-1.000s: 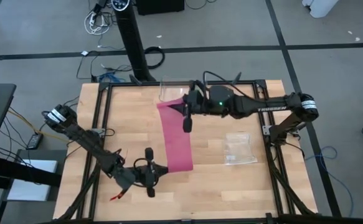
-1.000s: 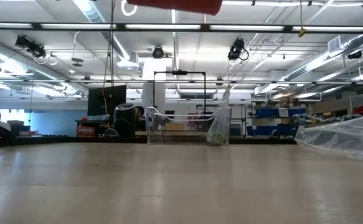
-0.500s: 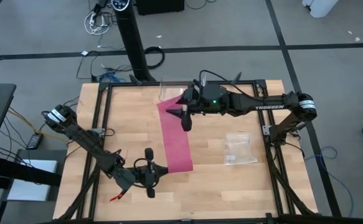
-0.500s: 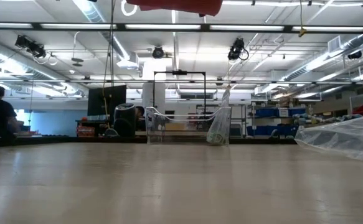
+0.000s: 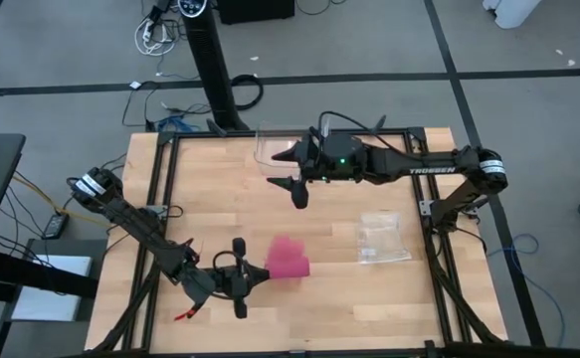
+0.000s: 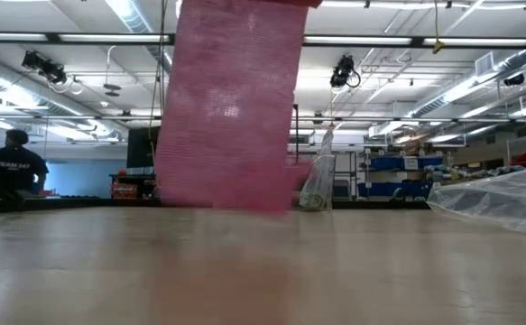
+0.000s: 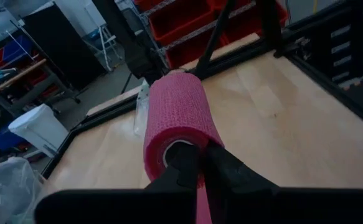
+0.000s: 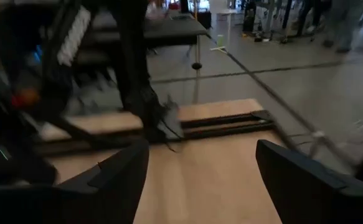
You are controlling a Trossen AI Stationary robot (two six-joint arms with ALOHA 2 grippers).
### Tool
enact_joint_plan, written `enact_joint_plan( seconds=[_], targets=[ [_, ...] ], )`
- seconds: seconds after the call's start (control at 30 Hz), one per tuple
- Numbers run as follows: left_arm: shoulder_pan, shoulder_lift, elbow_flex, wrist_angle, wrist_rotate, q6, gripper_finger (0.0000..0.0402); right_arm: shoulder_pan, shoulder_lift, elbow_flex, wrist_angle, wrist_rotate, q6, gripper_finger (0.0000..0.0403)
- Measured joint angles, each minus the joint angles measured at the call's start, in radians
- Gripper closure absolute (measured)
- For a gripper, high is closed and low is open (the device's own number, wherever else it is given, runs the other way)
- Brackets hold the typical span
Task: Roll bandage
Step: Roll the pink bandage
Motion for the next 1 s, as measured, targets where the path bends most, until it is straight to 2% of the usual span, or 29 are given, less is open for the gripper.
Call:
enact_joint_plan(
  seconds=[0.1, 0.23, 0.43, 0.53, 0.63, 0.77, 0.87, 1.0],
  targets=[
    [-0.003, -0.007, 0.0, 0.015, 0.0, 0.005, 0.0384, 0.006, -0.036, 0.0, -0.092, 0.043, -0.116, 0.0107],
    [-0.007, -0.053, 0.0, 0.021, 0.0, -0.002, 0.0382, 0.032, -0.084, -0.011, -0.24, 0.051, -0.184, 0.011],
    [-0.006, -0.182, 0.0, -0.013, 0.02, -0.029, 0.0389, 0.103, -0.177, -0.195, -0.244, 0.047, -0.23, 0.011],
    [-0.006, -0.247, -0.001, -0.036, 0.026, -0.031, 0.0389, 0.139, -0.235, -0.356, -0.109, 0.039, -0.192, 0.011],
    [-0.005, -0.316, -0.001, -0.031, 0.026, -0.034, 0.0389, 0.182, -0.274, -0.54, 0.13, 0.029, -0.138, 0.011],
    [0.008, -0.385, -0.001, -0.034, 0.025, -0.035, 0.0389, 0.226, -0.253, -0.724, 0.417, 0.04, -0.055, 0.0123],
    [0.015, -0.426, -0.001, -0.027, 0.022, -0.032, 0.0389, 0.256, -0.19, -0.801, 0.63, 0.028, -0.013, 0.014],
    [0.028, -0.455, 0.0, -0.029, 0.022, -0.02, 0.0389, 0.276, -0.091, -0.816, 0.809, 0.013, 0.004, 0.0149]
  ],
)
